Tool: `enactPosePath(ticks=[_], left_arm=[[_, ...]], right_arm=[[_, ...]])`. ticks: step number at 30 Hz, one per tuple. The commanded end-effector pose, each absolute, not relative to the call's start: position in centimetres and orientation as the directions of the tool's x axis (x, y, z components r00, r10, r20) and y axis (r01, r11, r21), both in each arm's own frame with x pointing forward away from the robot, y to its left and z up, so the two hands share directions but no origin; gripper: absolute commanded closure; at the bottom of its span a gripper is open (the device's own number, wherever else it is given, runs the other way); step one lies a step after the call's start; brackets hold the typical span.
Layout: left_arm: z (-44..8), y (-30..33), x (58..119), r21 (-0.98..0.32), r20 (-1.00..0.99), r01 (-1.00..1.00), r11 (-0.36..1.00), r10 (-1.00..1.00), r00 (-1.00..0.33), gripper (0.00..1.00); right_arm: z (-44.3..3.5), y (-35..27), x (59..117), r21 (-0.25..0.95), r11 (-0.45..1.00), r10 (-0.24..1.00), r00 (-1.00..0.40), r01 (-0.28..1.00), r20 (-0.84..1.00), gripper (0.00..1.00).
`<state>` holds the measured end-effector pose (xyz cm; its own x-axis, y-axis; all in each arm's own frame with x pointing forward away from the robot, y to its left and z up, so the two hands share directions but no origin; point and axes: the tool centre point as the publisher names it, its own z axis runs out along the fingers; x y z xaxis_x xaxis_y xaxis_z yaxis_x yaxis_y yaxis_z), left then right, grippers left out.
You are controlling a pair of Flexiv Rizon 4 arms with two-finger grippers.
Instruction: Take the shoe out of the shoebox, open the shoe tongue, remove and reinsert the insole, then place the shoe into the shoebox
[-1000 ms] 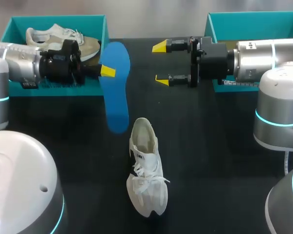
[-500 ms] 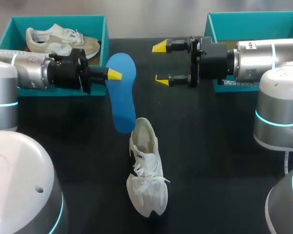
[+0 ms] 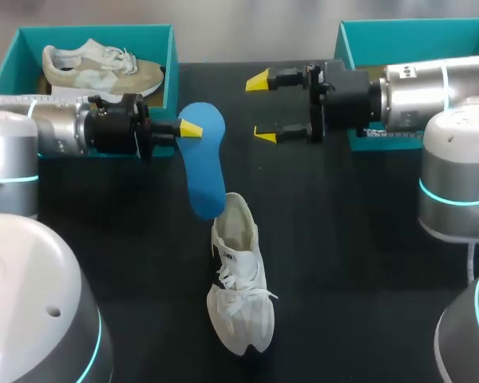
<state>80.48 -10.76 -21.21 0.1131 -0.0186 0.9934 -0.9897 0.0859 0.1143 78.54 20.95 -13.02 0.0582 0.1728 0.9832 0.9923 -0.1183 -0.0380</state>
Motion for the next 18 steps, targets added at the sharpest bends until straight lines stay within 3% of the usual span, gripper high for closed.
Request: enactPosePath(ticks=[1,8,18], left_arm=[[-21.3,-10.8,80.4,0.113,0.994,-0.99,0.085,-0.019,0.112,1.0],[-21.3,-10.8,80.4,0.113,0.994,-0.99,0.085,-0.019,0.112,1.0],[-21.3,-10.8,80.4,0.113,0.994,-0.99,0.085,-0.019,0.112,1.0]], right_arm=[[-11.1,21.2,79.4,-0.039,-0.082,0.388,0.068,0.996,0.919,0.0],[-8.6,21.9,79.3,-0.051,-0.054,0.64,0.073,0.997,0.765,0.0],[-6.1,23.3,79.0,-0.113,-0.039,0.835,0.095,0.993,0.542,0.0]])
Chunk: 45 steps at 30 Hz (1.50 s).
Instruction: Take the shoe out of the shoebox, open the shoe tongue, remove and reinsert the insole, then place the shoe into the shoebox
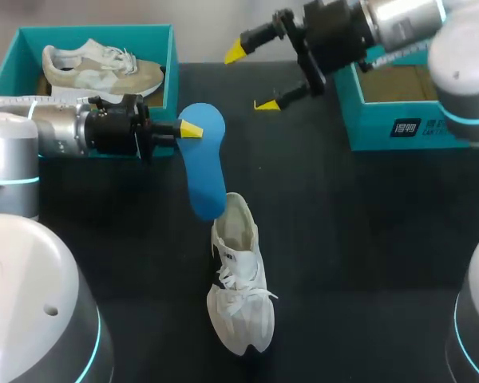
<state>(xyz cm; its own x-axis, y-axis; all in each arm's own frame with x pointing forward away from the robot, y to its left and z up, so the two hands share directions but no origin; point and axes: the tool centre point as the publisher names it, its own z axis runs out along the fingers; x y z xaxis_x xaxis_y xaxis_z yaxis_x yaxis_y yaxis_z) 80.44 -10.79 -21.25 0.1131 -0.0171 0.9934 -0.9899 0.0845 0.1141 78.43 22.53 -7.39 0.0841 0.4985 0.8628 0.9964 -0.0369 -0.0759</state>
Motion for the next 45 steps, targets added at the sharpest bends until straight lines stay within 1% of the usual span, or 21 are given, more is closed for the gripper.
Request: enactPosePath(ticks=[1,8,19,37,45], left_arm=[[-21.3,-10.8,80.4,0.113,0.994,-0.99,0.085,-0.019,0.112,1.0],[-21.3,-10.8,80.4,0.113,0.994,-0.99,0.085,-0.019,0.112,1.0],[-21.3,-10.8,80.4,0.113,0.994,-0.99,0.085,-0.019,0.112,1.0],[-21.3,-10.8,80.4,0.113,0.994,-0.99,0.085,-0.019,0.112,1.0],[-21.3,-10.8,80.4,0.113,0.994,-0.99,0.085,-0.019,0.112,1.0]], right_arm=[[-5.7,23.4,79.0,-0.12,-0.044,0.852,0.1,0.992,0.515,0.0],[-4.2,24.5,79.2,-0.147,-0.065,0.932,0.113,0.987,0.344,0.0],[-3.2,25.5,78.5,-0.125,-0.082,0.978,0.104,0.989,0.181,0.0],[-5.0,29.2,78.1,-0.066,-0.044,0.999,0.044,0.997,-0.001,0.0],[-5.6,29.9,78.0,-0.051,-0.042,0.999,0.042,0.998,0.001,0.0]])
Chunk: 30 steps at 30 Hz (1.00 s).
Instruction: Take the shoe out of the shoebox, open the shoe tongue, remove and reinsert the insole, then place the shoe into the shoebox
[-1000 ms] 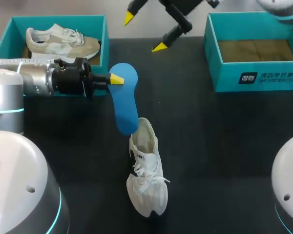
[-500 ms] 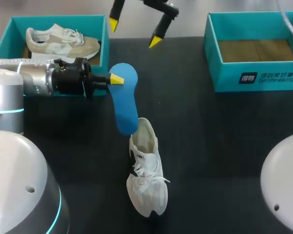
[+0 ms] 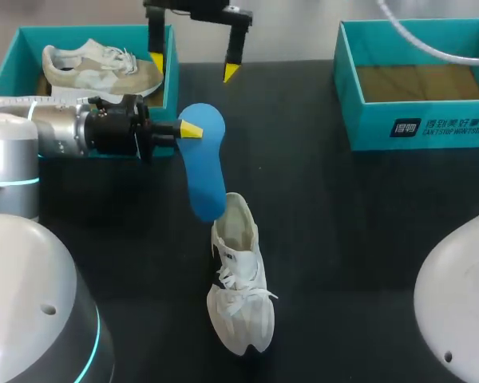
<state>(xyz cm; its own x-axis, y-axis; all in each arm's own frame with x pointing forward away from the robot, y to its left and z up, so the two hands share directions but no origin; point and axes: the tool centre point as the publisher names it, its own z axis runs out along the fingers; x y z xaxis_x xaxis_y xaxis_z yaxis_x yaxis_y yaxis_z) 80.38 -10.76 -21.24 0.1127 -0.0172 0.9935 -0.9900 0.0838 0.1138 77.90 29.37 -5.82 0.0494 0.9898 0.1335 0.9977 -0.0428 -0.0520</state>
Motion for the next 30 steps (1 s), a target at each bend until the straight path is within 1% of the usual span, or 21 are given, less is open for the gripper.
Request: enactPosePath(ticks=[1,10,16,20,27,30], left_arm=[[-21.3,-10.8,80.4,0.113,0.994,-0.99,0.085,-0.019,0.112,1.0],[-21.3,-10.8,80.4,0.113,0.994,-0.99,0.085,-0.019,0.112,1.0],[-21.3,-10.8,80.4,0.113,0.994,-0.99,0.085,-0.019,0.112,1.0],[-21.3,-10.8,80.4,0.113,0.994,-0.99,0.085,-0.019,0.112,1.0],[-21.3,-10.8,80.4,0.113,0.994,-0.99,0.085,-0.019,0.112,1.0],[-21.3,-10.8,80.4,0.113,0.994,-0.99,0.085,-0.019,0.112,1.0]], right_arm=[[-5.5,29.8,77.9,-0.05,-0.04,0.999,0.041,0.998,0.014,0.0],[-3.6,28.4,77.8,-0.035,-0.042,0.969,0.049,0.999,0.241,0.0],[-3.3,27.1,78.4,-0.077,-0.058,0.908,0.085,0.995,0.411,0.0],[-3.6,26.6,78.6,-0.073,-0.033,0.847,0.067,0.997,0.527,0.0],[-3.7,26.7,78.7,-0.08,-0.045,0.796,0.084,0.996,0.6,0.0],[-3.2,26.8,79.0,-0.057,-0.036,0.766,0.065,0.998,0.64,0.0]])
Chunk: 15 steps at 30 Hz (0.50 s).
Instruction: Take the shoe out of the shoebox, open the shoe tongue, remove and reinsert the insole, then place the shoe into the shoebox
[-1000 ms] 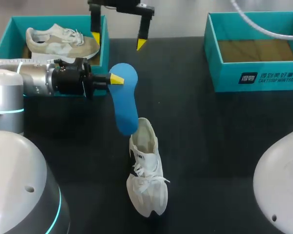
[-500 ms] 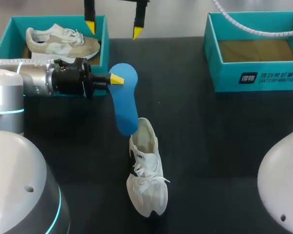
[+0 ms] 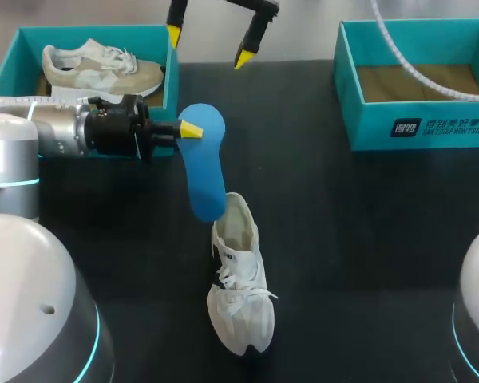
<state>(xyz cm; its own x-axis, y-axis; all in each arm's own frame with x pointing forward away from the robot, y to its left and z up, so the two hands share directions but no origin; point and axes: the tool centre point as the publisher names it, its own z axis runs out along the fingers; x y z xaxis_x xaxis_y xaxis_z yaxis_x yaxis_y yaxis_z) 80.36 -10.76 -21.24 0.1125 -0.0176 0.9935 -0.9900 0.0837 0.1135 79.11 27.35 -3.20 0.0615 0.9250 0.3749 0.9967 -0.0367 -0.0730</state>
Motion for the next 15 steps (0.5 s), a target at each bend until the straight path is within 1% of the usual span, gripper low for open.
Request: enactPosePath(ticks=[1,6,9,11,13,14,15], left_arm=[[-21.3,-10.8,80.4,0.113,0.994,-0.99,0.085,-0.019,0.112,1.0],[-21.3,-10.8,80.4,0.113,0.994,-0.99,0.085,-0.019,0.112,1.0],[-21.3,-10.8,80.4,0.113,0.994,-0.99,0.085,-0.019,0.112,1.0],[-21.3,-10.8,80.4,0.113,0.994,-0.99,0.085,-0.019,0.112,1.0],[-21.3,-10.8,80.4,0.113,0.994,-0.99,0.085,-0.019,0.112,1.0],[-21.3,-10.8,80.4,0.113,0.994,-0.99,0.085,-0.019,0.112,1.0],[-21.3,-10.8,80.4,0.113,0.994,-0.99,0.085,-0.019,0.112,1.0]], right_arm=[[-3.1,26.8,79.0,-0.056,-0.037,0.76,0.064,0.998,0.647,0.0],[-3.0,26.3,79.1,-0.03,-0.051,0.673,0.056,0.998,0.738,0.0],[-3.9,25.5,79.1,-0.05,-0.065,0.604,0.079,0.997,0.793,0.0],[-4.4,24.9,79.1,-0.085,-0.078,0.562,0.114,0.993,0.819,0.0],[-4.8,24.6,78.9,-0.1,-0.073,0.54,0.124,0.992,0.832,0.0],[-5.3,24.2,78.9,-0.129,-0.073,0.505,0.148,0.989,0.85,0.0],[-5.5,24.0,78.8,-0.122,-0.062,0.479,0.137,0.991,0.867,0.0]])
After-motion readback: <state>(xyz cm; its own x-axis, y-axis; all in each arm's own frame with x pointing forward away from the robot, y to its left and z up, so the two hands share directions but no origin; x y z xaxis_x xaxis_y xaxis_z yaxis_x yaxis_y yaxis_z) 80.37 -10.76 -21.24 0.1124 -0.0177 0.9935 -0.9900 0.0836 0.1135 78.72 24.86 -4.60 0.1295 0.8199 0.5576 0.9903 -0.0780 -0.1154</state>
